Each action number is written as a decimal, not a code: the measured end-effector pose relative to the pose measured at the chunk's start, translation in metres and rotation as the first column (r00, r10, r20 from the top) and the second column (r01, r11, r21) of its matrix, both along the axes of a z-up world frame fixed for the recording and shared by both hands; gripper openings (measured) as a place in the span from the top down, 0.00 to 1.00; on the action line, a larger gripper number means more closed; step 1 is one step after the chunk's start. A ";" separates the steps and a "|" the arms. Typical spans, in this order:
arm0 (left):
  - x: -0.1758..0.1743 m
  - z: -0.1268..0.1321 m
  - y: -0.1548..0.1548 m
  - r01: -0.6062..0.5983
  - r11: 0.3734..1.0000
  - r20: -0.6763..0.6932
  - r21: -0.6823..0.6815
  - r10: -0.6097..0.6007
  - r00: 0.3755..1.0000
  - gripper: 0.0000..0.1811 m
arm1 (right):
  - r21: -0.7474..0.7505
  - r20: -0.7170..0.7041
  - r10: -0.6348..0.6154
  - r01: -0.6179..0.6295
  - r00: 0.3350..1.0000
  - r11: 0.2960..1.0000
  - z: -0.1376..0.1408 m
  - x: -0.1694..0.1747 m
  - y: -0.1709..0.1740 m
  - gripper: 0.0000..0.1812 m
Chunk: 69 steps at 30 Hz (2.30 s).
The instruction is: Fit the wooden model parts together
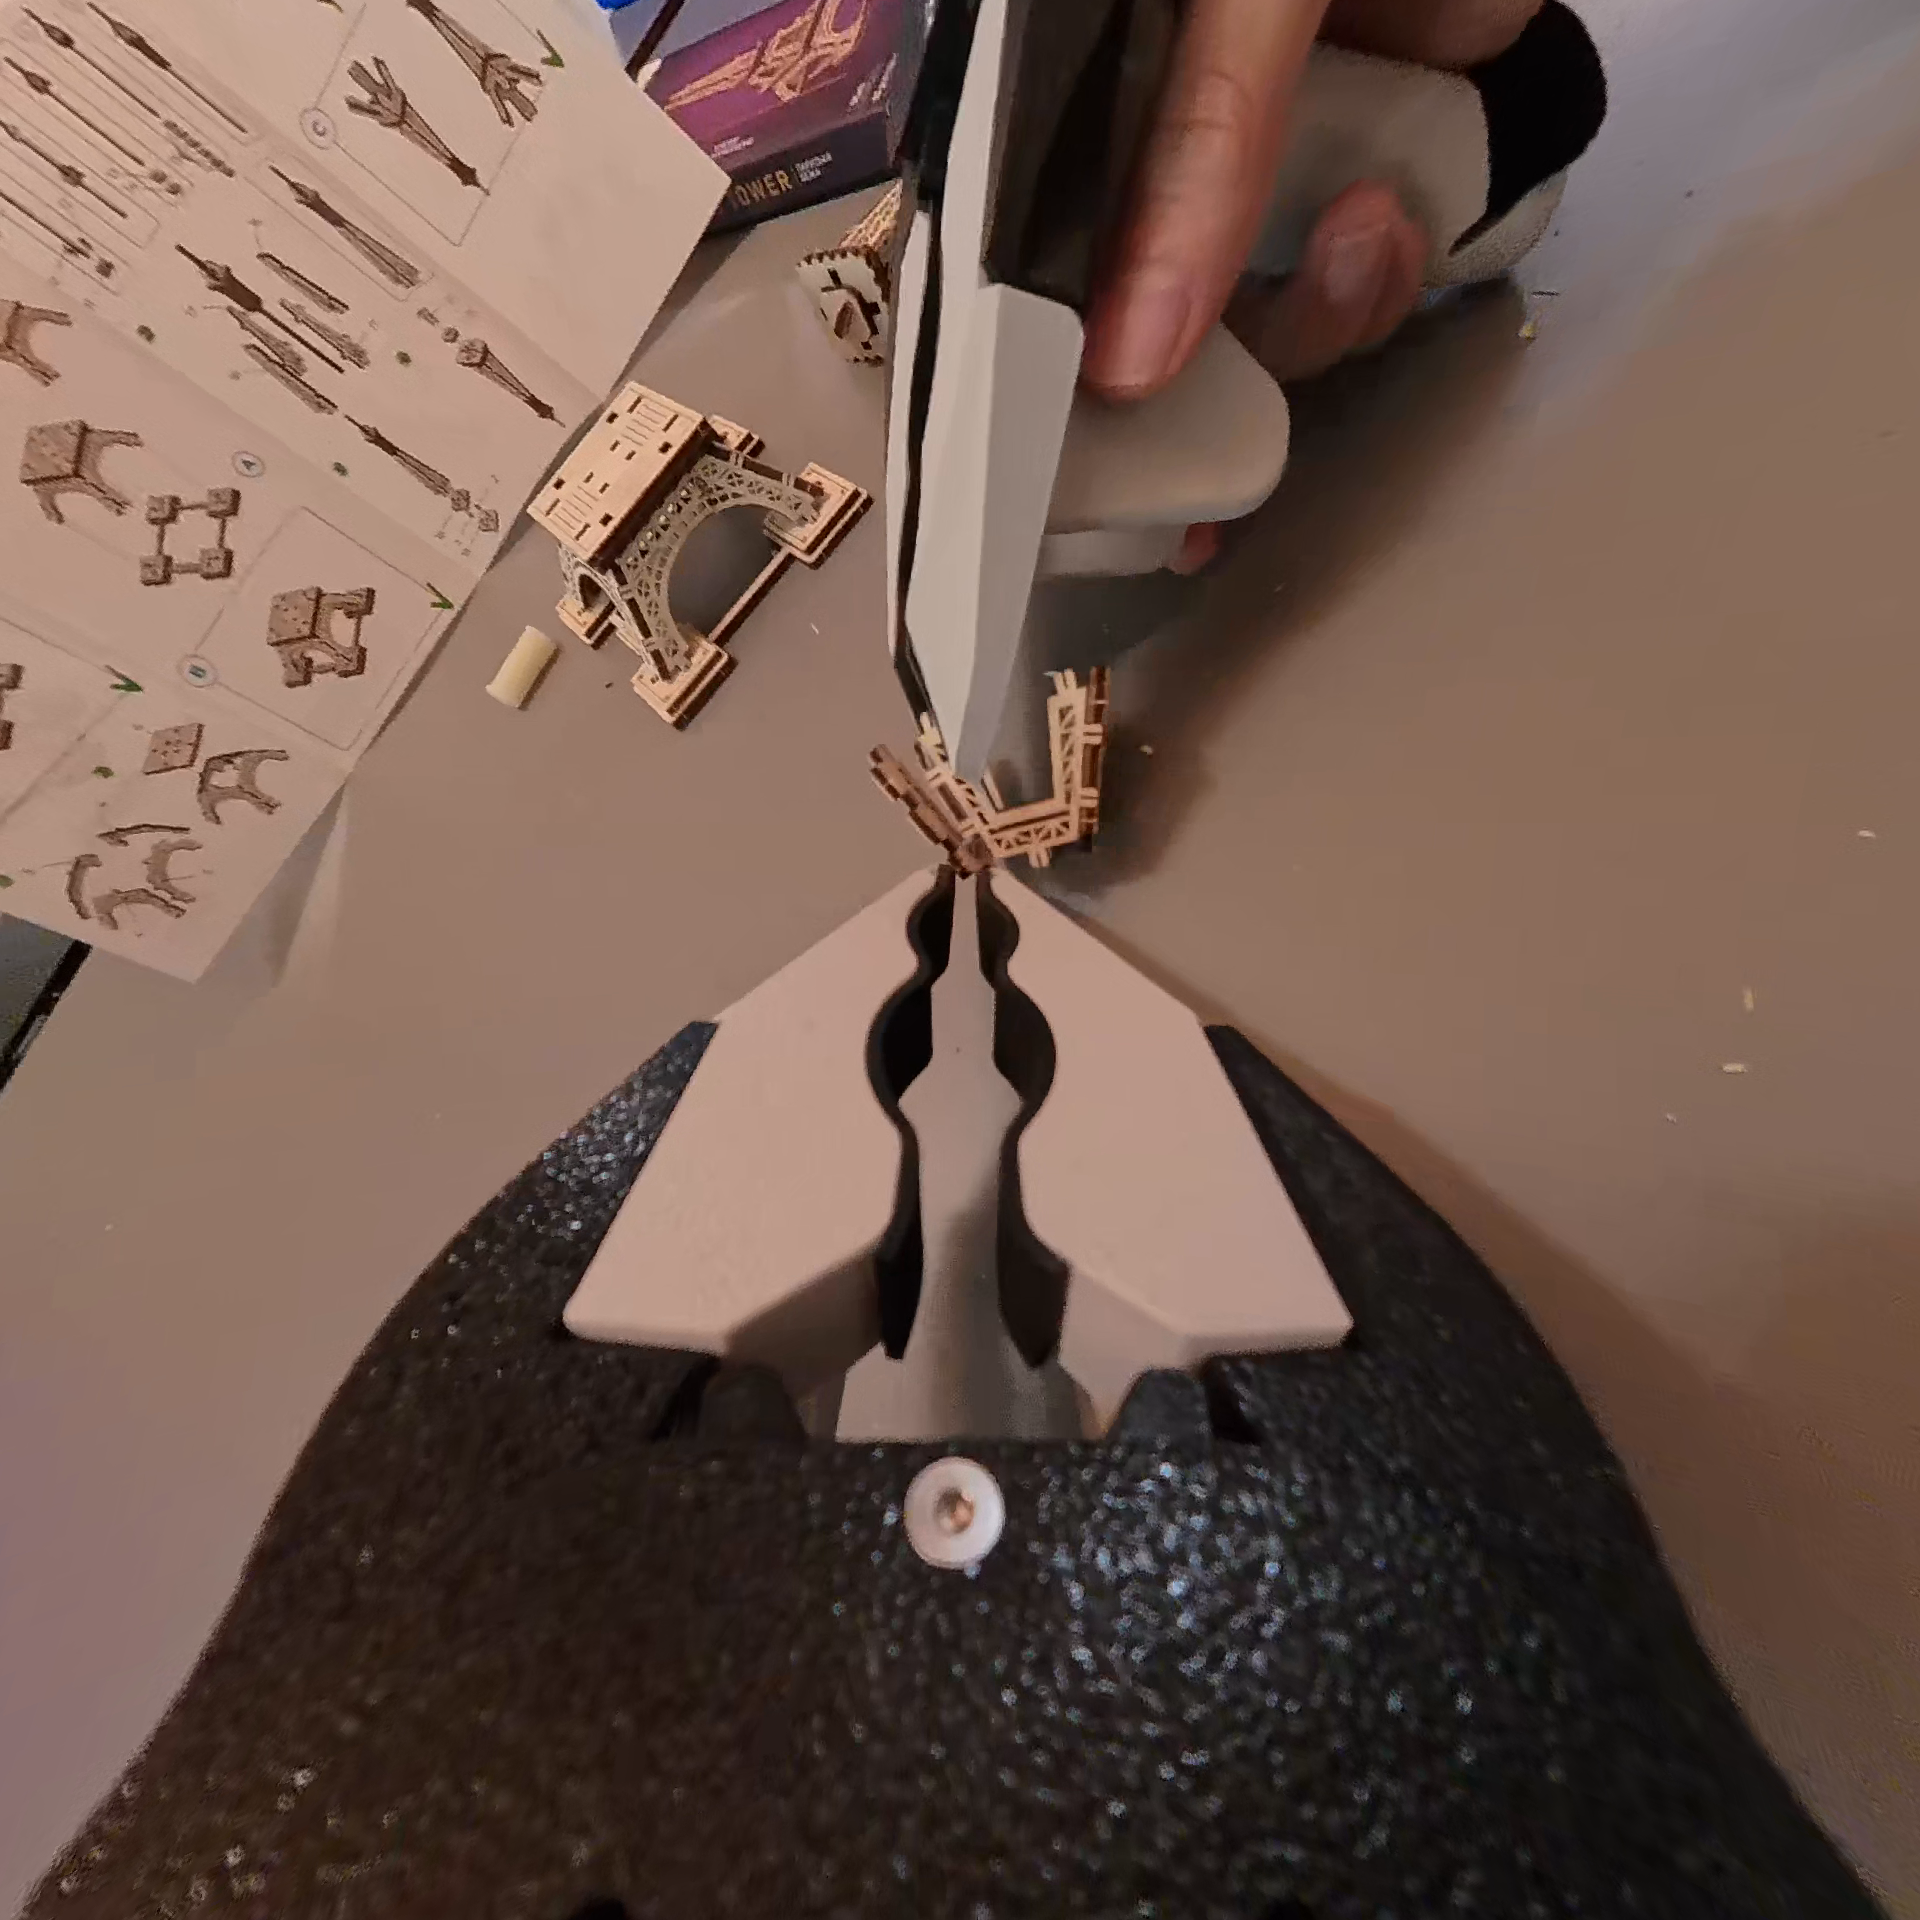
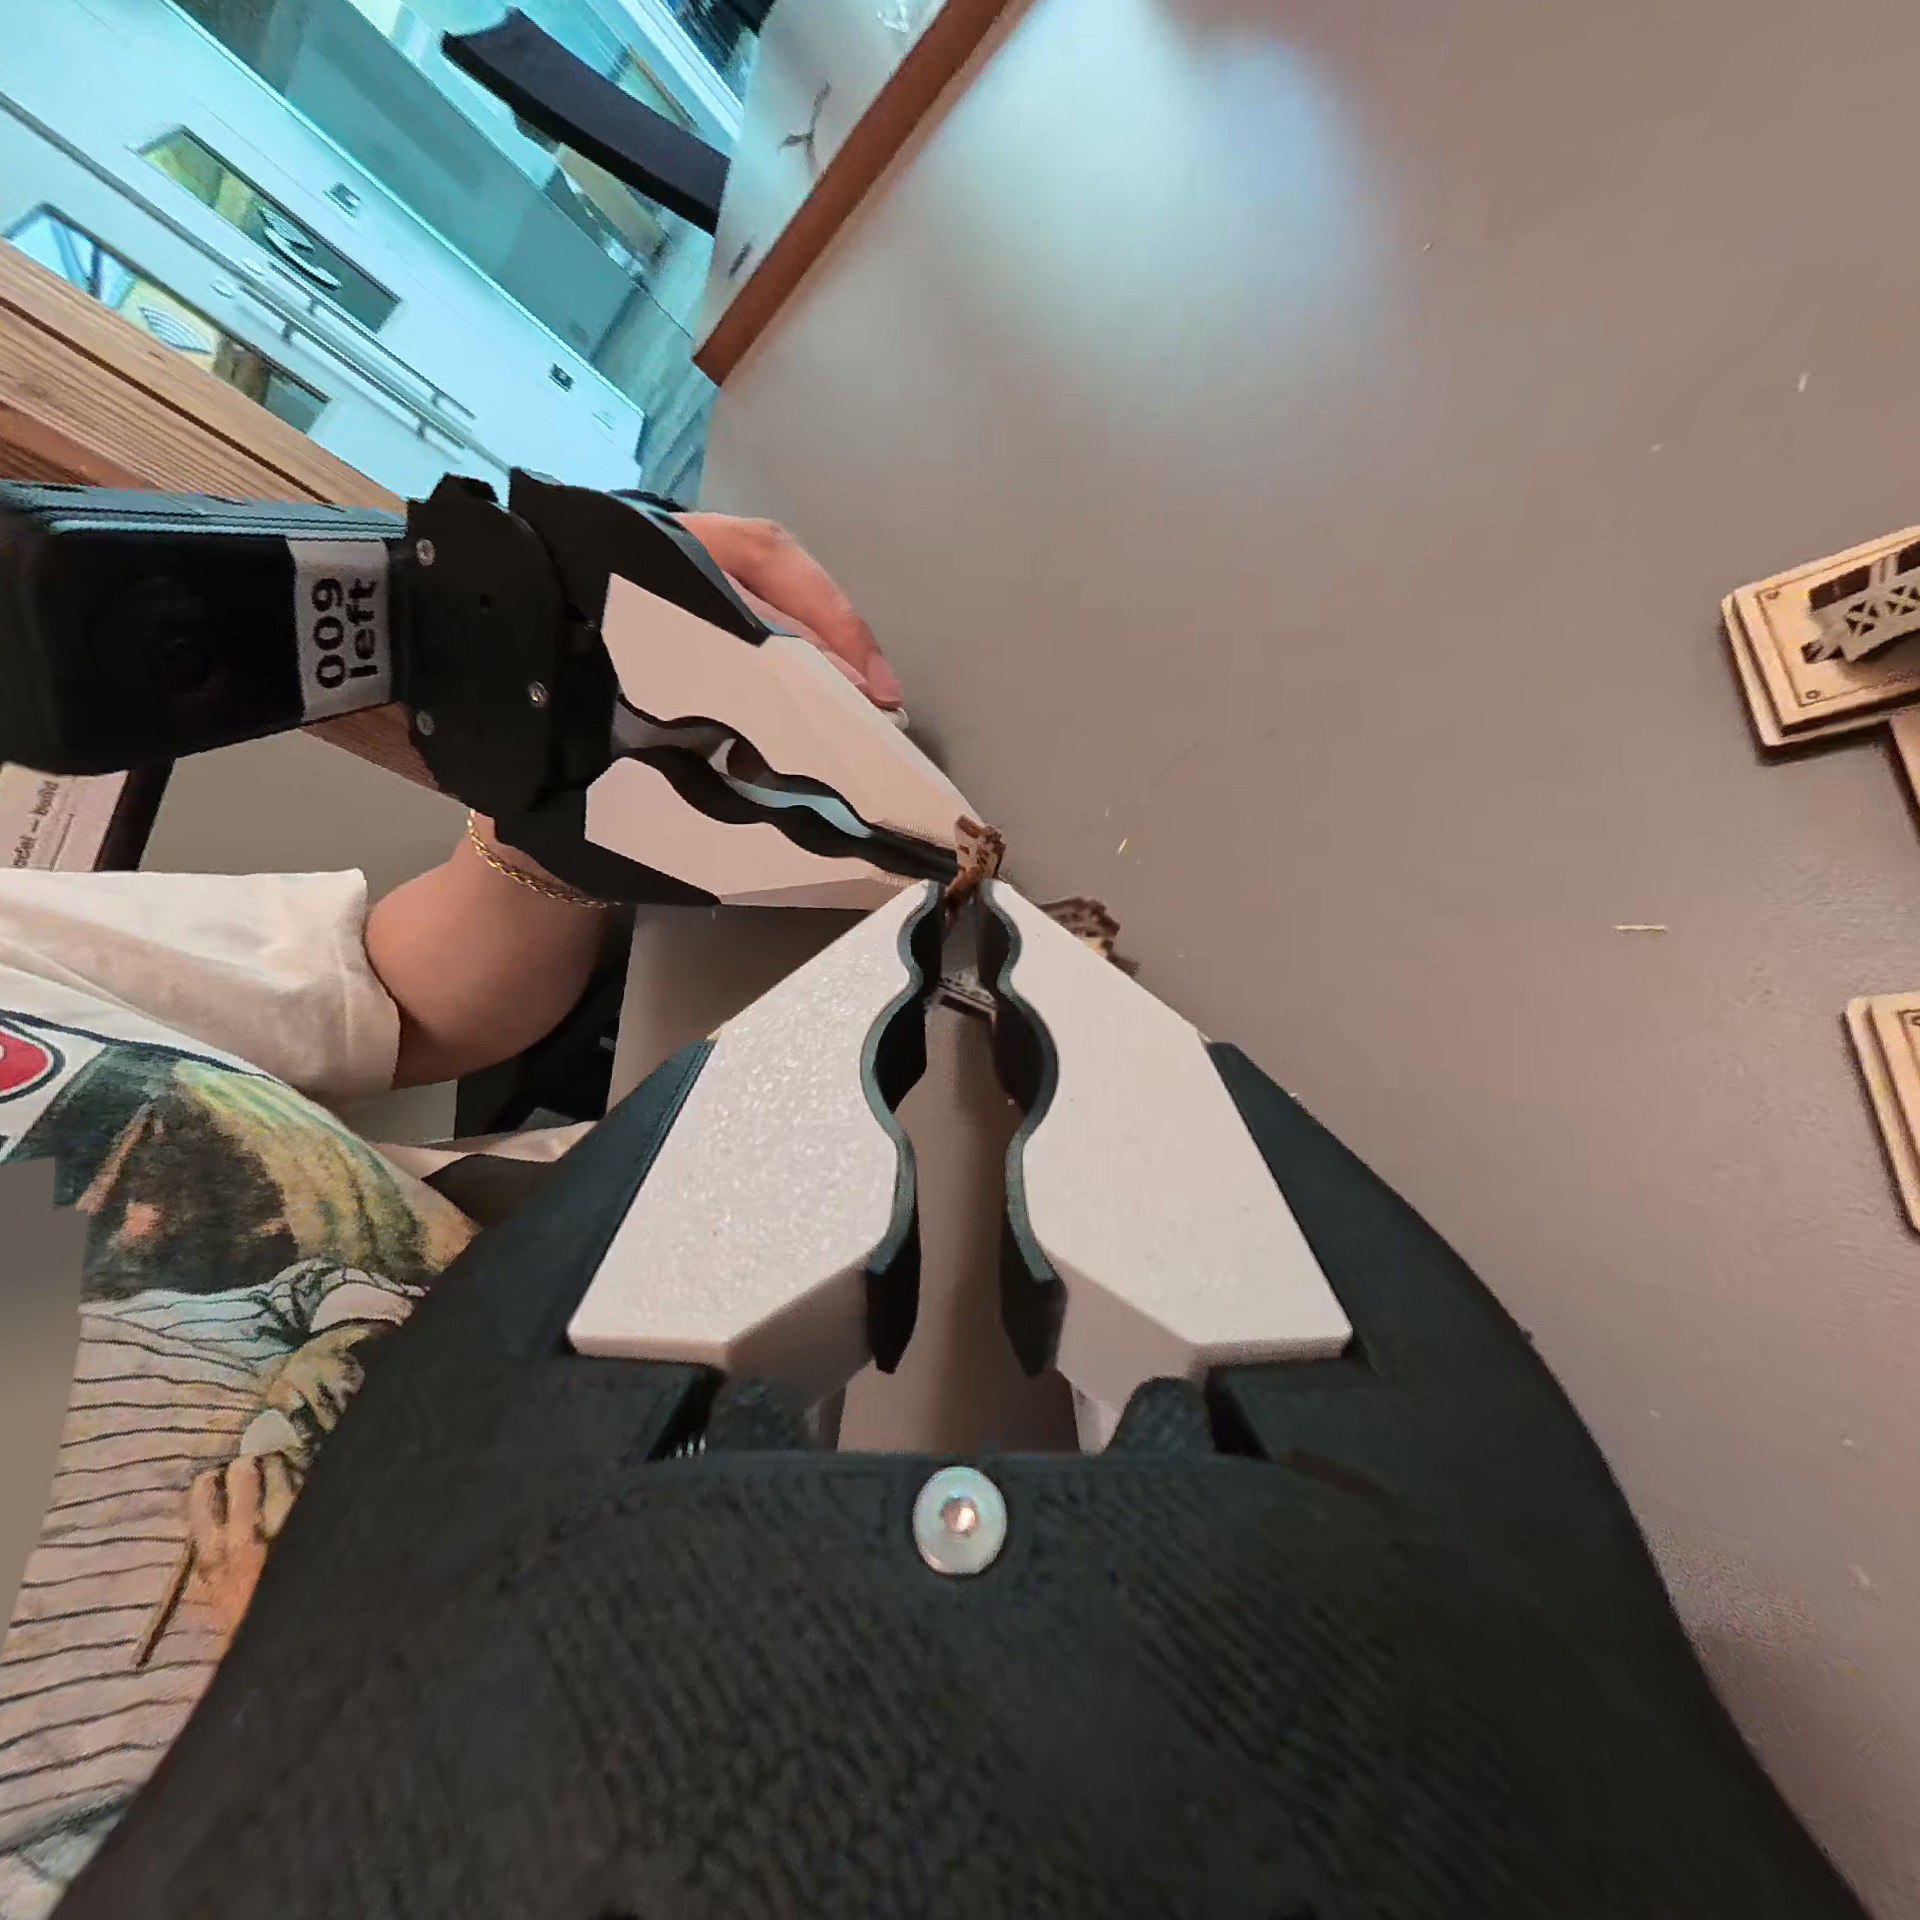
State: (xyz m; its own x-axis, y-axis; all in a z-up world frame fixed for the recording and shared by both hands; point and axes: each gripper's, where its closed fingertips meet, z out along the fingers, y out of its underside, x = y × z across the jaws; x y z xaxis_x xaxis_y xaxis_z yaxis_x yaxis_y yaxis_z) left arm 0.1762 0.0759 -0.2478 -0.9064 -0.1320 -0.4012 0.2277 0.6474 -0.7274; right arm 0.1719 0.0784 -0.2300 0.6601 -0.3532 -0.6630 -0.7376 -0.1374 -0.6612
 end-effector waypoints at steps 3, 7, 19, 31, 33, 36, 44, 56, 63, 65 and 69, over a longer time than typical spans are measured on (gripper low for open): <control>-0.002 0.009 -0.005 0.016 0.999 0.037 -0.052 -0.014 0.999 0.97 | 0.078 0.047 0.007 -0.011 0.999 0.997 0.013 -0.004 -0.002 0.98; -0.002 0.029 -0.010 0.035 0.989 0.100 -0.142 -0.021 0.995 0.96 | 0.218 0.036 -0.033 0.024 0.999 0.976 0.030 -0.002 -0.009 0.99; -0.006 0.055 -0.014 0.037 0.986 0.183 -0.165 -0.006 0.983 0.94 | 0.478 -0.069 -0.064 0.089 0.996 0.874 0.058 -0.006 -0.008 1.00; -0.001 0.060 -0.011 -0.003 0.994 0.291 -0.106 0.034 0.956 0.97 | 0.485 -0.030 -0.073 0.079 0.997 0.871 0.061 -0.006 -0.009 1.00; 0.001 0.062 -0.010 -0.023 0.993 0.300 -0.114 0.057 0.952 0.98 | 0.477 -0.016 -0.075 0.073 0.997 0.876 0.061 -0.007 -0.008 1.00; 0.004 0.065 -0.009 -0.040 0.989 0.289 -0.144 0.080 0.954 0.99 | 0.457 0.012 -0.086 0.071 0.996 0.887 0.059 -0.006 -0.006 0.99; 0.011 0.072 -0.006 -0.081 0.987 0.387 -0.138 0.129 0.913 1.00 | 0.450 0.020 -0.111 0.090 0.994 0.888 0.059 -0.003 -0.008 0.95; 0.011 0.081 -0.006 -0.087 0.984 0.457 -0.157 0.151 0.877 1.00 | 0.471 0.091 -0.144 0.085 0.985 0.878 0.066 -0.002 -0.009 0.99; 0.010 0.084 -0.005 -0.088 0.984 0.473 -0.155 0.153 0.868 1.00 | 0.490 0.108 -0.147 0.076 0.983 0.868 0.070 -0.003 -0.010 0.97; 0.010 0.085 -0.005 -0.087 0.983 0.472 -0.161 0.154 0.868 1.00 | 0.488 0.107 -0.169 0.097 0.980 0.867 0.070 0.000 -0.012 0.96; 0.010 0.083 -0.006 -0.087 0.984 0.472 -0.158 0.153 0.868 1.00 | 0.508 0.101 -0.192 0.115 0.976 0.854 0.072 0.003 -0.015 0.99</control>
